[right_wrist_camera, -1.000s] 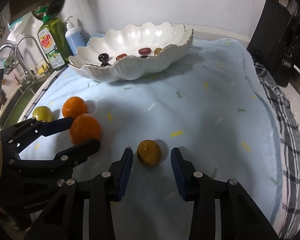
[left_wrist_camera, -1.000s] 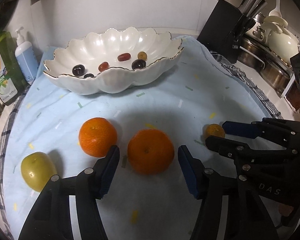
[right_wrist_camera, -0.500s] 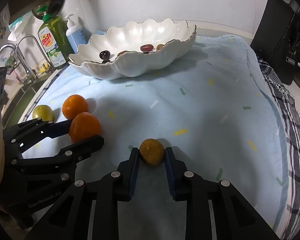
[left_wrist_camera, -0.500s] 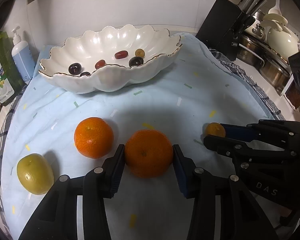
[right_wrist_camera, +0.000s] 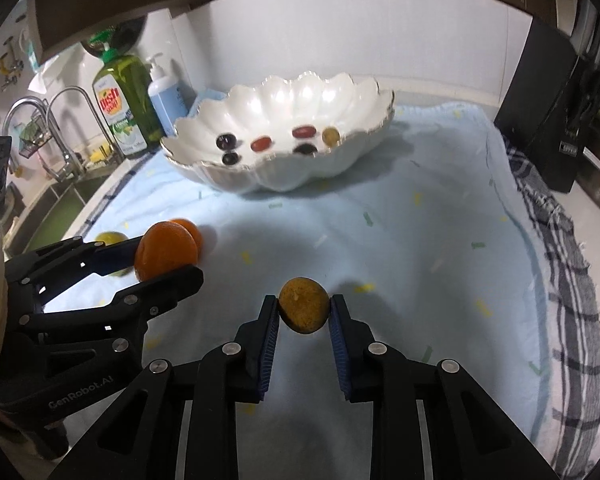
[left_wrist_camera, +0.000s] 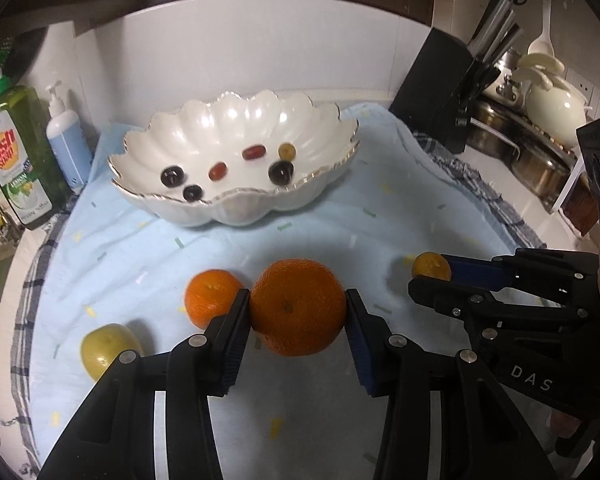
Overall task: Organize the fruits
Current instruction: 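Lift both held fruits and carry them over the white bowl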
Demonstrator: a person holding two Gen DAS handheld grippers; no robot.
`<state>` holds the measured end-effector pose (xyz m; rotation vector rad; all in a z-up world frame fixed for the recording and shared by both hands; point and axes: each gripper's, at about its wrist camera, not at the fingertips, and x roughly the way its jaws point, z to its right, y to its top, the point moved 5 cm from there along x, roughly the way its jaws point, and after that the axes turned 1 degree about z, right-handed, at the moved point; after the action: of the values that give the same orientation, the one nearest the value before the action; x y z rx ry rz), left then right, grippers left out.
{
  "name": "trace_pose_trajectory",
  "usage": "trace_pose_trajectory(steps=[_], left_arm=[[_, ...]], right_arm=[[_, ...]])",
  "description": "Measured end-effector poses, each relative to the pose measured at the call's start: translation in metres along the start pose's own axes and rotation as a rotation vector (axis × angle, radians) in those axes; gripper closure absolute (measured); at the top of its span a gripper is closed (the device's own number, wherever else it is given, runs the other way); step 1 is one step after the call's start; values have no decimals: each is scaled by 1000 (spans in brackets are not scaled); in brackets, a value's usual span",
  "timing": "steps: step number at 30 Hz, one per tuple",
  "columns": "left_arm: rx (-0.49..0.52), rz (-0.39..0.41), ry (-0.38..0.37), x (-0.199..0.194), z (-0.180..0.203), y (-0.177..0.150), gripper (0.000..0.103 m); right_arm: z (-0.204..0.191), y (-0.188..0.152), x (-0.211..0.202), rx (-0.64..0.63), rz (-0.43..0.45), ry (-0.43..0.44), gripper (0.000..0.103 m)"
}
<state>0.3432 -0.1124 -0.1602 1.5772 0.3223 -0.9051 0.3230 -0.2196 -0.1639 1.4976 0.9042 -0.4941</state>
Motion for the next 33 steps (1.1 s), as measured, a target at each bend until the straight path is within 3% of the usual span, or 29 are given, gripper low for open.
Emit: trace_pose_trajectory(steps=[20, 33], left_arm=[[3, 167, 72, -58, -22, 44, 58], [-11, 241, 142, -64, -53, 85, 58]], right_arm=[[-21, 55, -51, -74, 206, 10, 76], [-35, 105, -46, -96, 295, 48, 76]])
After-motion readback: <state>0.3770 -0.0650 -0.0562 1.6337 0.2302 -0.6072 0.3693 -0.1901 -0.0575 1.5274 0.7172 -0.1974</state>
